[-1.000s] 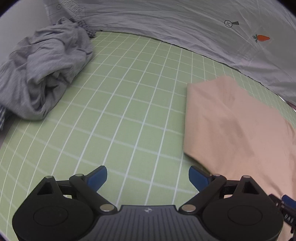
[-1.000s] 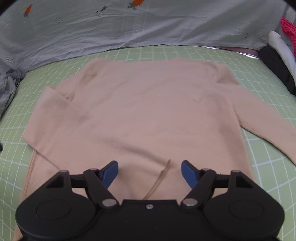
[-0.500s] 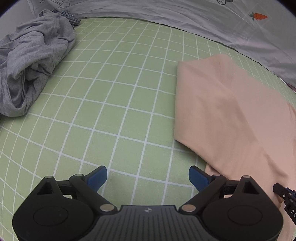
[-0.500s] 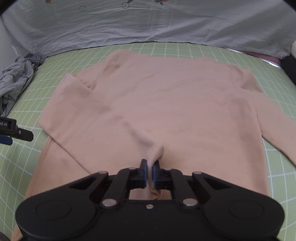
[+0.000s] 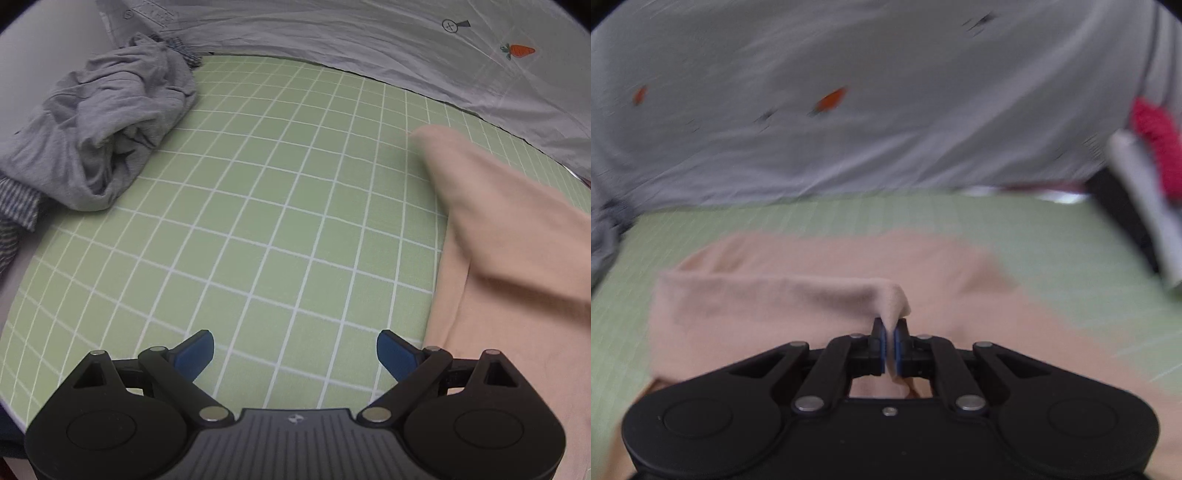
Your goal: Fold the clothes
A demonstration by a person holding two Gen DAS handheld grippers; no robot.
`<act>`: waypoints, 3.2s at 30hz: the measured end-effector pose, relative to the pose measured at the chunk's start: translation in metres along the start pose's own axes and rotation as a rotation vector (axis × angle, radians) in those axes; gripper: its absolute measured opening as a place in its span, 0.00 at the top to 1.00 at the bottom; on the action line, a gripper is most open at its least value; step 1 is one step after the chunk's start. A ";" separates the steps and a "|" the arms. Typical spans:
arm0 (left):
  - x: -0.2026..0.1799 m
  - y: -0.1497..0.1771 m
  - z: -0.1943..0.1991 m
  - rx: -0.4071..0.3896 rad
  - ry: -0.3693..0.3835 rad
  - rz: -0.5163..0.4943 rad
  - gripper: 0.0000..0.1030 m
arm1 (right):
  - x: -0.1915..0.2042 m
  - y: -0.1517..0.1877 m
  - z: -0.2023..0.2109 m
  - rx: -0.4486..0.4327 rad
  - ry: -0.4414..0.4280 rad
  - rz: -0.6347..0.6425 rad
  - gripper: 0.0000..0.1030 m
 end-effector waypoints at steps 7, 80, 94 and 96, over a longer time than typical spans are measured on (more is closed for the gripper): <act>-0.008 0.043 0.030 -0.006 -0.038 0.058 0.08 | -0.086 -0.030 0.007 -0.109 0.253 -0.134 0.59; 0.020 0.043 0.043 -0.123 0.246 -0.213 0.05 | 0.071 0.177 0.137 0.258 0.000 -0.240 0.55; -0.097 0.013 0.006 -0.046 0.216 -0.118 0.05 | -0.070 0.103 0.092 0.212 0.033 -0.288 0.50; -0.107 0.001 -0.002 -0.043 0.207 -0.110 0.05 | -0.089 0.095 0.080 0.203 0.047 -0.308 0.49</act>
Point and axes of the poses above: each gripper's, at about its wrist camera, not at the fingertips, and z roughly against the way its jaws point, x to its left, y to its underside, the point moved 3 cm from there along -z, roughly the way its jaws point, and after that the axes turned 12 degrees about -z, right-handed, at the moved point
